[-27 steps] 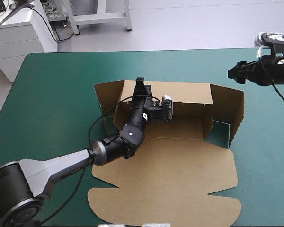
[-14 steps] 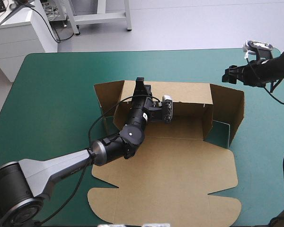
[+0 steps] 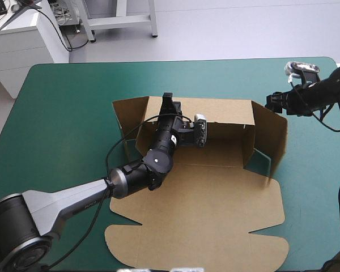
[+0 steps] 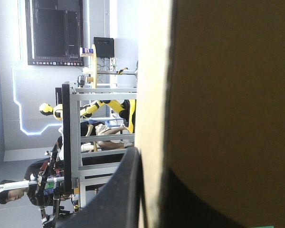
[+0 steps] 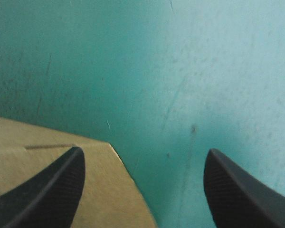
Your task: Fold the box
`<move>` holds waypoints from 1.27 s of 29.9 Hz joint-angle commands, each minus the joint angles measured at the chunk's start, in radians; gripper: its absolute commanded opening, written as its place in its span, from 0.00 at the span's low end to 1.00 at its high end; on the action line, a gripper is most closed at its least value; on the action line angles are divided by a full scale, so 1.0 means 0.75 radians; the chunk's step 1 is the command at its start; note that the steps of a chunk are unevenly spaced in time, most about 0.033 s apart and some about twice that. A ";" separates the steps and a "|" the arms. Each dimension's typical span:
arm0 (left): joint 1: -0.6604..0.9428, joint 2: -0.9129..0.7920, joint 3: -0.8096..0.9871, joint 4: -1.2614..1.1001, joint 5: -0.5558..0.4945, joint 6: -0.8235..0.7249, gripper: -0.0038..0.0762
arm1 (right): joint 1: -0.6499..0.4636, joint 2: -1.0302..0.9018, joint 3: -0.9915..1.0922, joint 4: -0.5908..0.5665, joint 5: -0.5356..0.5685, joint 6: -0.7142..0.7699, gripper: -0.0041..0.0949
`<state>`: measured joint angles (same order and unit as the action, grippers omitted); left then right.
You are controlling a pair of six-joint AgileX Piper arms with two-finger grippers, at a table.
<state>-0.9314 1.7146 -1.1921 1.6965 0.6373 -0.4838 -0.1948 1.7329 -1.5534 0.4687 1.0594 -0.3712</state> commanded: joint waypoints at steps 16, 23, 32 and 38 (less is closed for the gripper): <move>-0.009 -0.060 -0.022 0.011 -0.022 -0.014 0.04 | -0.008 -0.444 0.602 0.354 -0.216 -0.541 0.67; -0.009 -0.060 -0.019 0.011 -0.022 -0.014 0.04 | -0.008 -0.493 0.613 0.376 -0.145 -0.674 0.65; -0.009 -0.060 -0.019 0.011 -0.022 -0.014 0.04 | -0.008 -0.495 0.613 0.422 -0.082 -0.888 0.65; -0.009 -0.060 -0.019 0.011 -0.022 -0.014 0.04 | 0.014 -0.495 0.620 0.450 -0.084 -0.910 0.65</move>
<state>-0.9314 1.7146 -1.1909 1.6965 0.6373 -0.4838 -0.1937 1.3961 -1.0726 0.7440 1.0081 -1.0349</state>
